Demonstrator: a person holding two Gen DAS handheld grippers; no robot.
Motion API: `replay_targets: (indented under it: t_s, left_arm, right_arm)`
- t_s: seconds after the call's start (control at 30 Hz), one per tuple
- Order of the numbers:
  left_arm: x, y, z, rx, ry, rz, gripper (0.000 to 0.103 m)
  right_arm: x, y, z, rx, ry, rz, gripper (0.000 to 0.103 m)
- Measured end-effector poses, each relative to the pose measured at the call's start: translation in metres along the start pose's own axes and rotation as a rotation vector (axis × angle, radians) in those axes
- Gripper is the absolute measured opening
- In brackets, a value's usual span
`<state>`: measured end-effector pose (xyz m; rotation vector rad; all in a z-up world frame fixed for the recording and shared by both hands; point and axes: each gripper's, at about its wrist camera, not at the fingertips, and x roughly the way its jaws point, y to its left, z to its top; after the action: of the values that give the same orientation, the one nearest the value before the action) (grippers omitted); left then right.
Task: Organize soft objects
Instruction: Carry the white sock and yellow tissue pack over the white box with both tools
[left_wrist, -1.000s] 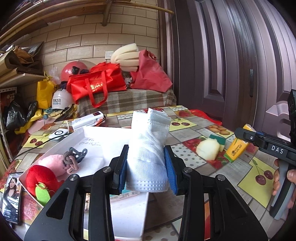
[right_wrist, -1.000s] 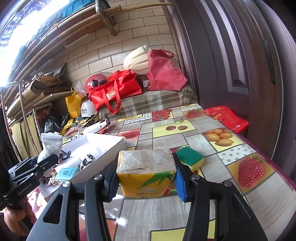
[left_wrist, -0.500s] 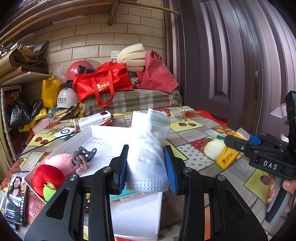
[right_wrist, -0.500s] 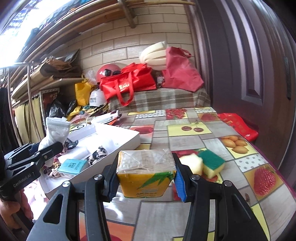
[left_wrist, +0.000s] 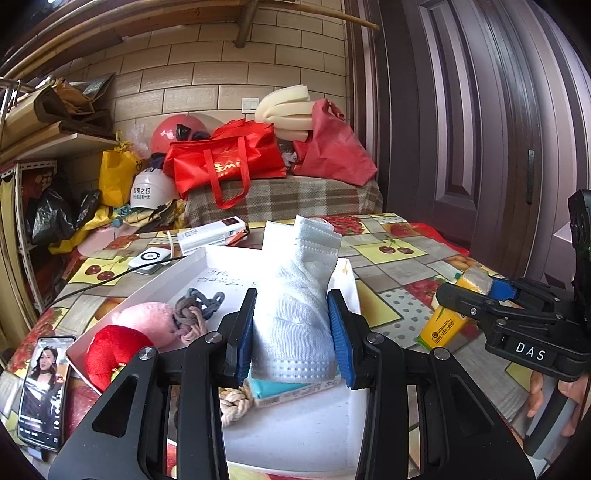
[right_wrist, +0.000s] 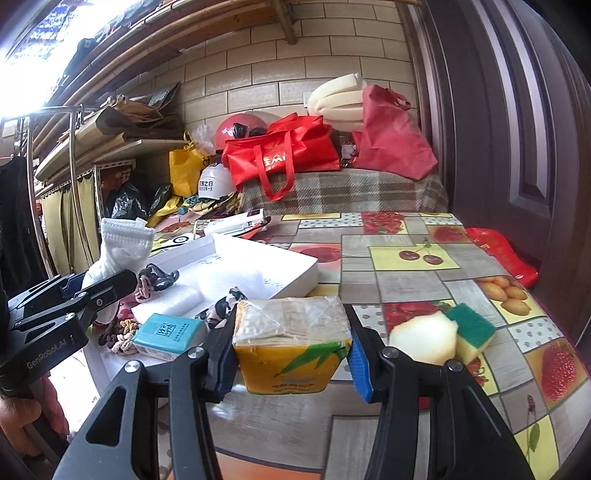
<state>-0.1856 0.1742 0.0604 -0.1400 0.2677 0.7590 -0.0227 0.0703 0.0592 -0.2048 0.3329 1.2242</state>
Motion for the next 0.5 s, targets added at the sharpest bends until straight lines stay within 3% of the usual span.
replay_targets:
  t_s: [0.5]
  left_arm:
    - [0.006, 0.015, 0.001, -0.023, 0.011, 0.027, 0.036]
  right_arm:
    - [0.014, 0.014, 0.003, -0.006, 0.027, 0.032, 0.050]
